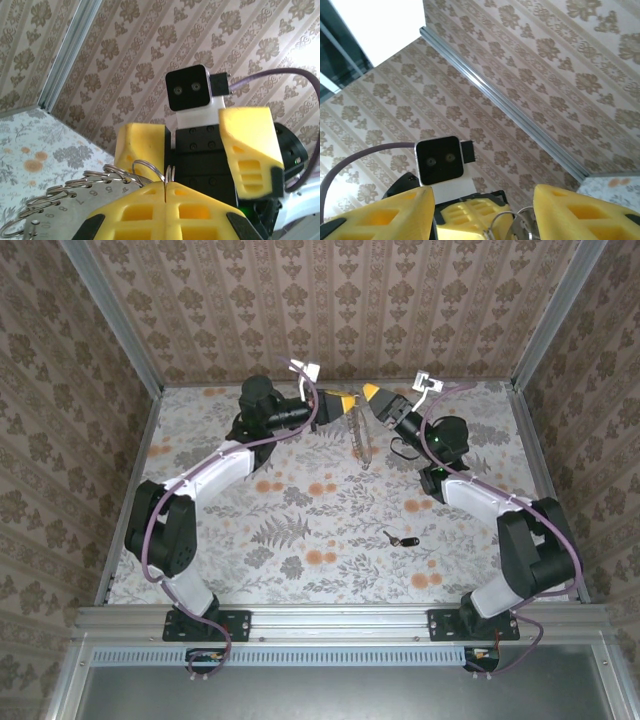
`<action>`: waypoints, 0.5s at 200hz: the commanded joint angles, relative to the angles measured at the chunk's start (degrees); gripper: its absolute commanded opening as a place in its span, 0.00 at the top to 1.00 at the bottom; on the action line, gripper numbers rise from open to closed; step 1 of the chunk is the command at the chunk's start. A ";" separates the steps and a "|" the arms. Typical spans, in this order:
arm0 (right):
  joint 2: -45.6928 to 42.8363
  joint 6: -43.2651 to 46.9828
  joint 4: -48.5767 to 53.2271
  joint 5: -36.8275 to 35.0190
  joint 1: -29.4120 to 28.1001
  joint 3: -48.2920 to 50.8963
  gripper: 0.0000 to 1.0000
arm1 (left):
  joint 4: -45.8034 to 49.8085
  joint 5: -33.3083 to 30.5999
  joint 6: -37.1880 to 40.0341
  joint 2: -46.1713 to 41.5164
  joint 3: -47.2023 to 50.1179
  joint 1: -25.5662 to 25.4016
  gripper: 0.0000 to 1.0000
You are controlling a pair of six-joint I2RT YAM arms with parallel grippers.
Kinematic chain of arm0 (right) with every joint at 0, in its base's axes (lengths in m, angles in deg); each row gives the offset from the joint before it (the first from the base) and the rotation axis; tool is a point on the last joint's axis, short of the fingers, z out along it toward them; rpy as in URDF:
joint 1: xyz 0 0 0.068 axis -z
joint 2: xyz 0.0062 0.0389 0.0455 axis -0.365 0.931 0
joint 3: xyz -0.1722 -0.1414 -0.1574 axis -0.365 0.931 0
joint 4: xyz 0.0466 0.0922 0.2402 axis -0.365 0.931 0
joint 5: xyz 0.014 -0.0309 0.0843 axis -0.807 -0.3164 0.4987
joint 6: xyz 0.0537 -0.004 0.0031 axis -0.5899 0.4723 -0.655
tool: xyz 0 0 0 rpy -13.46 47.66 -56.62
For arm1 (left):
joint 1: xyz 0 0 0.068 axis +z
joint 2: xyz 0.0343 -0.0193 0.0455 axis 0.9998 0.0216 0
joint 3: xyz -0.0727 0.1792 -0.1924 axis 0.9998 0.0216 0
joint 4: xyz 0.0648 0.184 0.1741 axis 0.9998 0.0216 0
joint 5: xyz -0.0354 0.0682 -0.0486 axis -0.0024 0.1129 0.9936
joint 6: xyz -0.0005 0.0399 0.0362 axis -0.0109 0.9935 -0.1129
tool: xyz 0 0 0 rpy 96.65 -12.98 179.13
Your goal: Put the keys on the keyring
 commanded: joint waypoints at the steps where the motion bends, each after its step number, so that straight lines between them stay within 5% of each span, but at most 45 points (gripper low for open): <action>1: -4.10 4.20 7.26 5.79 2.12 0.02 0.43 | 2.74 3.85 4.04 -3.10 -3.07 1.72 1.00; 61: -6.86 19.41 28.43 21.46 4.61 -6.28 0.51 | 21.93 10.54 17.17 -3.96 -9.31 3.16 1.00; 100: -6.52 23.90 31.84 26.16 4.54 -9.00 0.59 | 28.59 12.68 21.51 -3.57 -11.97 3.35 1.00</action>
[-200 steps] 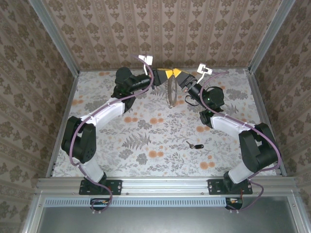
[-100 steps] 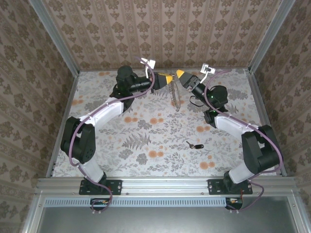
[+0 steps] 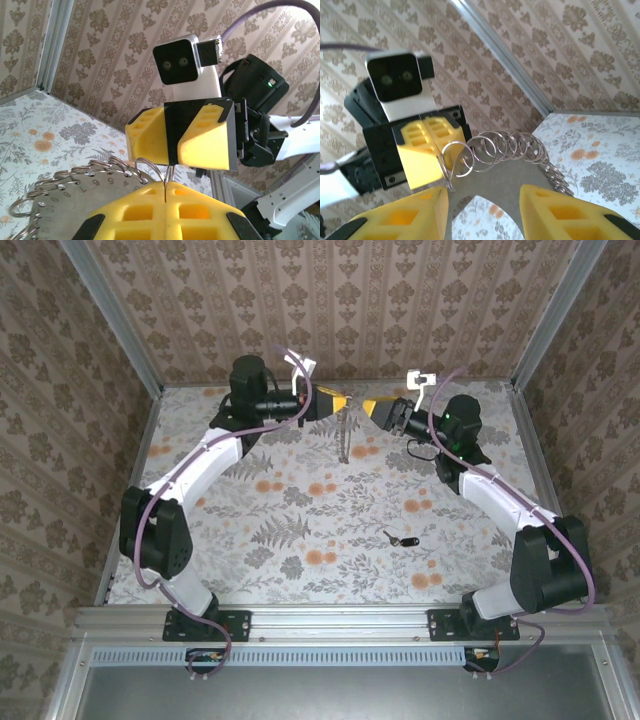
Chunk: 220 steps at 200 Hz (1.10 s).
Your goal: Put the keys on the keyring
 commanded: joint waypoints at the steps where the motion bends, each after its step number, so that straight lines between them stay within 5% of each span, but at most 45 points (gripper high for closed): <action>1: -1.62 5.79 4.30 6.43 0.14 -2.91 0.59 | 6.53 4.01 6.16 -2.05 -3.24 0.36 1.00; 177: 1.10 6.11 4.17 9.09 -3.25 -6.07 0.75 | 9.07 4.63 7.75 -1.61 -4.37 0.42 1.00; 220: 0.94 6.91 5.06 7.48 -2.48 -5.16 0.63 | 9.25 4.82 7.89 -1.51 -4.47 0.40 1.00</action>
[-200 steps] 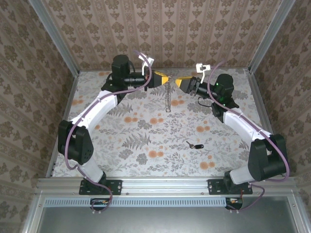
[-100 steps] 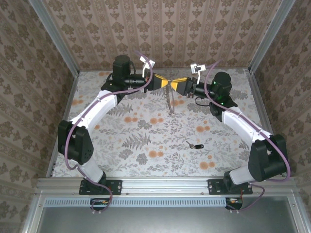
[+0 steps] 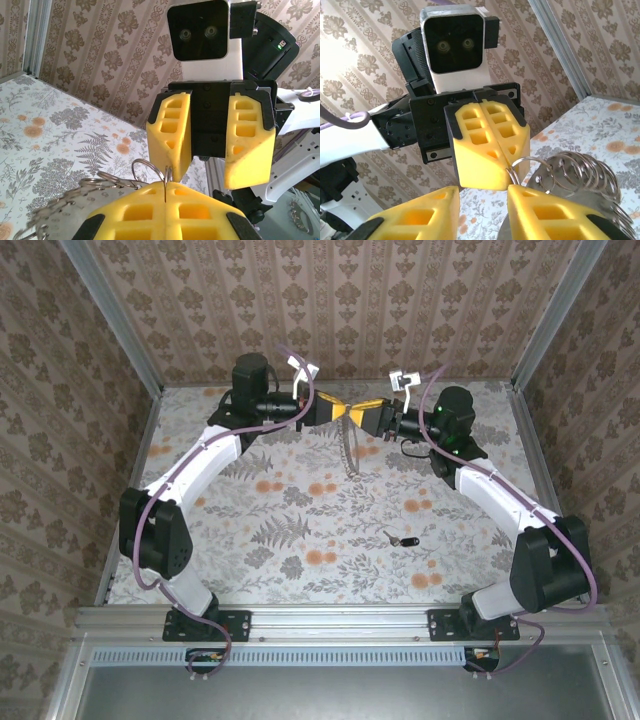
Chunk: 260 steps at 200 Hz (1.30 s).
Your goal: Put the keys on the keyring
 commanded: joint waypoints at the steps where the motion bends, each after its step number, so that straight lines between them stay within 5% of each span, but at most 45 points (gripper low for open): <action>1: 0.41 1.05 0.21 -0.70 0.44 -0.58 0.63 | 0.07 2.05 1.28 -1.51 -2.57 0.37 1.00; 138: 2.86 -1.90 -3.64 0.83 -0.07 -1.32 0.66 | 0.72 2.53 1.80 -1.00 -2.93 0.36 1.00; 232: 2.41 -1.22 -2.93 0.23 -0.32 -1.06 0.85 | 0.66 2.62 1.80 -0.65 -3.22 0.18 1.00; 260: 2.26 -1.01 -2.83 -0.61 -0.32 -0.98 1.00 | 0.71 2.10 1.61 -0.62 -3.18 0.20 1.00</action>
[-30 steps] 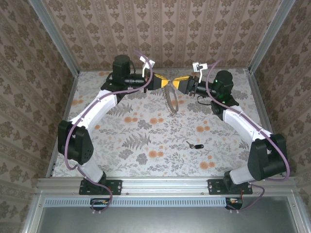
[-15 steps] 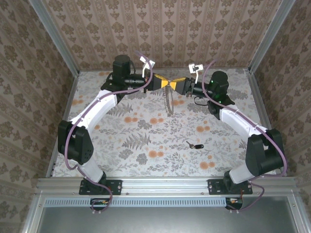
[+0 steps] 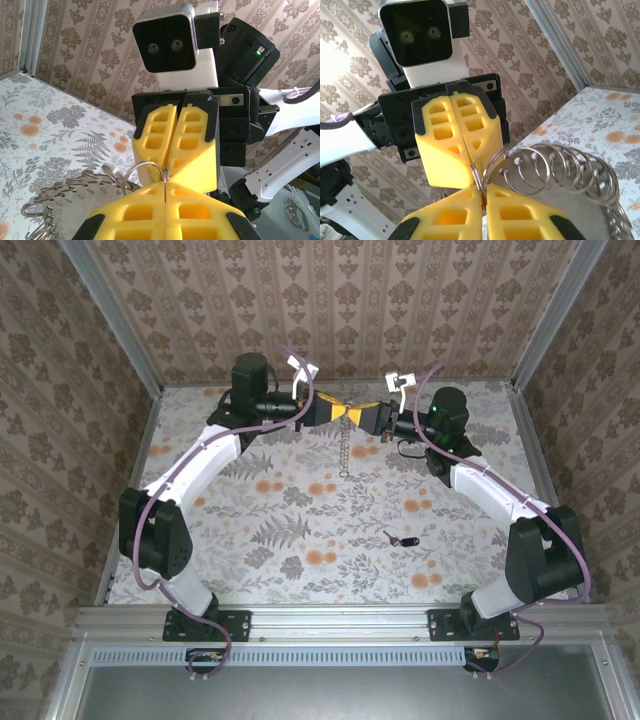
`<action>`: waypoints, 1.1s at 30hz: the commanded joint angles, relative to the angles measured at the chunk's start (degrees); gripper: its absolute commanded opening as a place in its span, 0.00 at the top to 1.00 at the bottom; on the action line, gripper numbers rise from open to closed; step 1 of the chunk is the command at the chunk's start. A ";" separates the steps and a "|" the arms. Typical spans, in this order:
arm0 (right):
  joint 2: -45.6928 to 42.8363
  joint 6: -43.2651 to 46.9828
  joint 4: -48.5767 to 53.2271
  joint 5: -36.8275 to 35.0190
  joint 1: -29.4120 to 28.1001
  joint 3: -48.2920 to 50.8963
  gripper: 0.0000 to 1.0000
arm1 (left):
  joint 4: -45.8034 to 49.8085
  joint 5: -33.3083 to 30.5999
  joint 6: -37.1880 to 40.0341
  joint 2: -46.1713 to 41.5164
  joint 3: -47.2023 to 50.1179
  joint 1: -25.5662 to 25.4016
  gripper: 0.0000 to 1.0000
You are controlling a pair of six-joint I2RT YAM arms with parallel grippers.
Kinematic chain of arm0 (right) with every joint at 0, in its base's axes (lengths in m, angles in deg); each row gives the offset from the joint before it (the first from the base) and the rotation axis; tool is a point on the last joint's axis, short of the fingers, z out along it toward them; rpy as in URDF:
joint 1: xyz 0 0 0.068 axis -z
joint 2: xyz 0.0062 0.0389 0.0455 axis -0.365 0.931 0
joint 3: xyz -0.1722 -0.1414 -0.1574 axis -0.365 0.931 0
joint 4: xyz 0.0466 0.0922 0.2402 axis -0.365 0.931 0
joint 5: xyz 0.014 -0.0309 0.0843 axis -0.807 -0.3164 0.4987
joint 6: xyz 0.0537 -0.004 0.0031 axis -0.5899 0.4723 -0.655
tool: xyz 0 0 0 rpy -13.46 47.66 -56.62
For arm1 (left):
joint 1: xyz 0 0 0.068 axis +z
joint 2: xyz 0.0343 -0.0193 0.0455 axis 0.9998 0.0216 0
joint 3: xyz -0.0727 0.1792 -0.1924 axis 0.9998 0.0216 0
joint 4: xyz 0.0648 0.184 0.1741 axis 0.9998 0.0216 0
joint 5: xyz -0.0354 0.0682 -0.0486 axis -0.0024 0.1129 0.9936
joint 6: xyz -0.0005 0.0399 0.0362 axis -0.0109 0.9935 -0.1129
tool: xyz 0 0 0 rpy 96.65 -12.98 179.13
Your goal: Put the keys on the keyring
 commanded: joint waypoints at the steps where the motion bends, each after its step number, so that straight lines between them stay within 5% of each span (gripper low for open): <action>1: -0.70 1.03 -1.01 -0.51 -0.10 -1.08 1.00 | -0.30 1.20 1.16 -0.63 -2.79 0.14 1.00; 3: -0.92 1.21 -1.30 -2.01 0.04 -0.50 1.00 | -0.66 -0.86 0.23 -0.77 -2.61 0.30 0.98; 6: -1.22 0.10 -3.81 -4.20 0.35 0.62 1.00 | -6.14 -3.43 -4.40 -1.71 -0.43 0.31 0.67; 9: -1.21 -2.24 -8.22 -5.97 0.43 1.59 1.00 | -13.49 -7.45 -9.72 -3.36 3.20 2.54 0.50; 22: 0.27 -14.78 -33.76 -17.69 -0.27 8.70 1.00 | -34.84 -12.86 -27.16 -2.65 9.72 1.42 0.61; 33: 1.46 -15.23 -35.29 -21.05 -3.07 8.53 1.00 | -37.50 -13.63 -28.88 0.22 8.72 -2.41 0.62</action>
